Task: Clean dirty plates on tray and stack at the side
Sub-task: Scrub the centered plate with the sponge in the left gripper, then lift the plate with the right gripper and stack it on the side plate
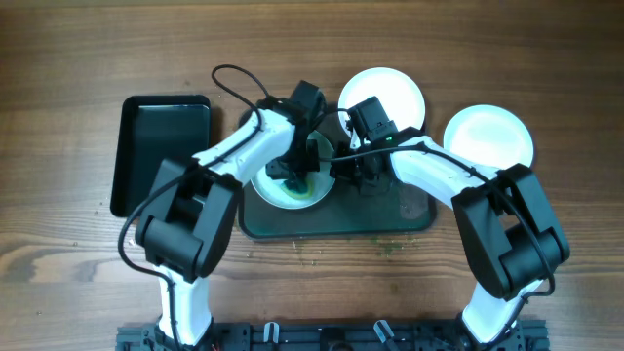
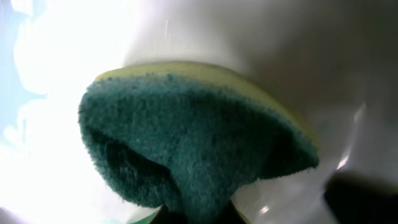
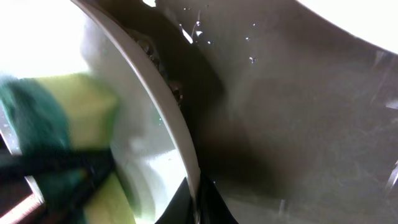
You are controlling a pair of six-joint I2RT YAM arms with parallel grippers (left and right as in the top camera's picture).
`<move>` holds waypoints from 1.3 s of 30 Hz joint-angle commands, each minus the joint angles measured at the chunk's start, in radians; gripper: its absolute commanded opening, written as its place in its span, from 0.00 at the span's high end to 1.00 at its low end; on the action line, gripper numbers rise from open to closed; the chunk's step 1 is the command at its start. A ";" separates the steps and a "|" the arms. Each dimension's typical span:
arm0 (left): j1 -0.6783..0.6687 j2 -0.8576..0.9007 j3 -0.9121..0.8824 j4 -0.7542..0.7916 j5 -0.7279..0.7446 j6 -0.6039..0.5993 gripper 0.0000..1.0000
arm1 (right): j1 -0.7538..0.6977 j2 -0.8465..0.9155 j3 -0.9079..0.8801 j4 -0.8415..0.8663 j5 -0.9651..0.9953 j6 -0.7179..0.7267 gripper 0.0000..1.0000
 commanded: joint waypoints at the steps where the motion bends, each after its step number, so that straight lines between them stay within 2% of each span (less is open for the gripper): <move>1: 0.132 0.066 -0.029 0.082 0.025 0.065 0.96 | -0.003 0.011 0.025 0.005 -0.027 -0.018 0.96; 4: 0.260 0.010 0.047 0.055 0.031 0.065 0.96 | -0.003 0.011 0.026 0.004 -0.027 -0.018 0.96; 6: 0.292 -0.058 0.077 0.006 0.031 0.100 0.96 | -0.003 0.001 0.040 -0.018 -0.026 -0.041 0.96; 8: 0.296 -0.145 0.079 -0.037 0.031 0.110 0.96 | 0.012 -0.034 0.082 -0.093 0.031 -0.133 0.96; 9: 0.296 -0.177 0.079 -0.048 0.030 0.110 0.96 | 0.035 -0.073 0.100 -0.132 0.113 -0.186 0.96; 11: 0.296 -0.191 0.079 -0.052 0.031 0.109 0.96 | 0.137 -0.216 0.110 -0.262 0.581 -0.232 0.96; 12: 0.296 -0.191 0.079 -0.052 0.031 0.109 0.96 | 0.167 -0.251 0.110 -0.303 0.706 -0.238 0.96; 15: 0.295 -0.191 0.079 -0.052 0.031 0.109 0.96 | 0.246 -0.322 0.110 -0.380 0.991 -0.256 0.96; 19: 0.294 -0.191 0.077 -0.063 0.031 0.109 0.96 | 0.420 -0.404 0.110 -0.438 1.463 -0.258 0.96; 24: 0.289 -0.190 0.077 -0.063 0.031 0.109 0.96 | 0.576 -0.419 0.110 -0.434 1.864 -0.340 0.96; 27: 0.288 -0.190 0.077 -0.063 0.031 0.109 0.96 | 0.579 -0.419 0.110 -0.432 1.858 -0.331 0.96; 30: 0.288 -0.190 0.077 -0.063 0.031 0.109 0.96 | 0.567 -0.419 0.109 -0.423 1.631 -0.327 0.96; 33: 0.288 -0.190 0.077 -0.074 0.031 0.108 0.96 | 0.457 -0.419 0.108 -0.448 1.162 -0.260 0.96; 35: 0.288 -0.190 0.077 -0.085 0.031 0.088 0.96 | 0.311 -0.419 0.108 -0.423 0.864 -0.254 0.96; 39: 0.278 -0.190 0.077 -0.085 0.031 0.082 0.96 | -0.053 -0.434 0.108 -0.381 0.308 -0.357 0.96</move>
